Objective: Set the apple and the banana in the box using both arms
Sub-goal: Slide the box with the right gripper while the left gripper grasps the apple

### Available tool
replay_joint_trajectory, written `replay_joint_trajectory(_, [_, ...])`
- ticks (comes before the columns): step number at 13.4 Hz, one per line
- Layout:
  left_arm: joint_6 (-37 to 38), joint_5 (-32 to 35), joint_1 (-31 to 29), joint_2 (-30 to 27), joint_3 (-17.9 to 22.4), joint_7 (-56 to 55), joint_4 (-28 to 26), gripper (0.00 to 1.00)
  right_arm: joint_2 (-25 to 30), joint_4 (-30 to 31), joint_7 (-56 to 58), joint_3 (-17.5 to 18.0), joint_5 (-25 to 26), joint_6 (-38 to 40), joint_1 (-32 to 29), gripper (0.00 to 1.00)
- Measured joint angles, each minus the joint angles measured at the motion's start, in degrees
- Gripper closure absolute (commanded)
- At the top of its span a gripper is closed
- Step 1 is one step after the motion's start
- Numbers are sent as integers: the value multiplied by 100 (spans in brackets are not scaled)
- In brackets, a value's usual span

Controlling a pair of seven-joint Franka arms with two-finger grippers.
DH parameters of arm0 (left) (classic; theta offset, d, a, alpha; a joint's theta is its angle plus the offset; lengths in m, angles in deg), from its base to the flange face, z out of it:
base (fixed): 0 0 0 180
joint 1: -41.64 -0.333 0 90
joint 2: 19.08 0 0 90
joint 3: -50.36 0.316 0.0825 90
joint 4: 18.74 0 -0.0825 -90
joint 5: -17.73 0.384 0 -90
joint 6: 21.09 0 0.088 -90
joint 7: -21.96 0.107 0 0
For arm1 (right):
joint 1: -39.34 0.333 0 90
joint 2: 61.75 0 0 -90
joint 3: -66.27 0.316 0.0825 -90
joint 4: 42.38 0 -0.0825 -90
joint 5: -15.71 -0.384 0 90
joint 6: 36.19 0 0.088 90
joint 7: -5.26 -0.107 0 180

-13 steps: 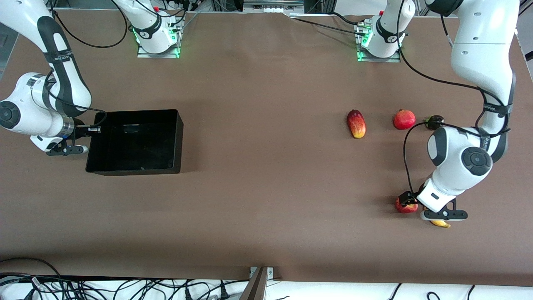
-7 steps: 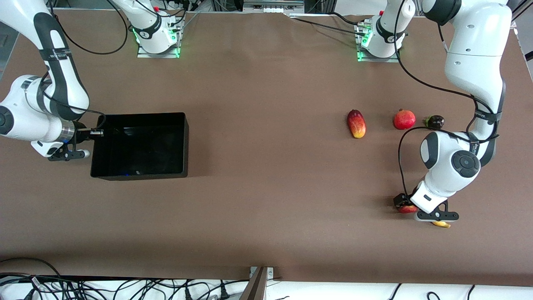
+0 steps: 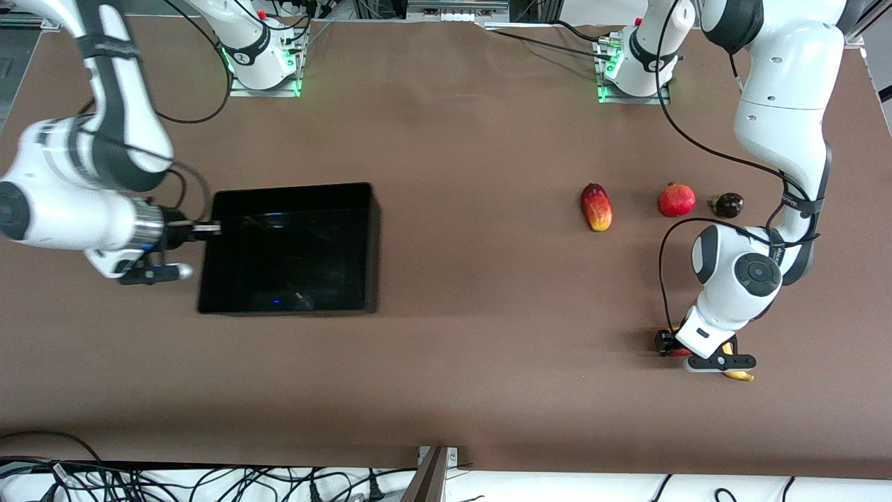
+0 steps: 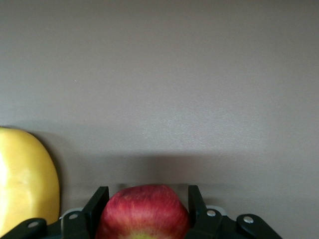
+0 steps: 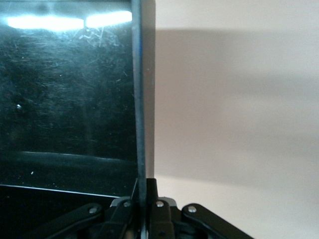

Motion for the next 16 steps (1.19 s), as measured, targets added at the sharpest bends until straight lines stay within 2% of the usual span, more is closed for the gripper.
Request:
replay_joint_trajectory(1, [0, 104, 0, 0, -1, -115, 1, 43, -30, -35, -488, 12, -3, -5, 433, 100])
replay_joint_trajectory(2, [0, 127, 0, 0, -2, -179, 1, 67, -112, -76, -941, 23, -6, -46, 869, 100])
replay_joint_trajectory(3, [0, 127, 0, 0, -2, -197, 1, 83, -269, -173, -1319, 30, -4, -145, 1297, 100])
replay_joint_trajectory(6, [-1, 128, 0, 0, -2, -261, 2, 87, -945, -720, -1841, 37, -3, -395, 2243, 100])
replay_joint_trajectory(8, [0, 128, 0, 0, -2, -272, 2, 97, -1383, -1065, -2001, 33, -5, -693, 2622, 100])
replay_joint_trajectory(11, [61, 128, -4, -8, -1, -297, 11, 100, -1833, -1398, -2723, 29, -5, -1245, 3056, 100])
replay_joint_trajectory(14, [1078, 128, -4, -221, -35, -310, 194, 100, -2096, -1460, -3394, 23, -4, -1735, 3434, 100])
replay_joint_trajectory(15, [1619, 128, -1, -437, -113, -318, 275, 100, -2189, -1462, -3593, 23, -4, -1955, 3535, 96])
replay_joint_trajectory(16, [2180, 125, 6, -706, -217, -359, 335, 100, -2279, -1463, -3752, 22, -4, -2138, 3612, 9])
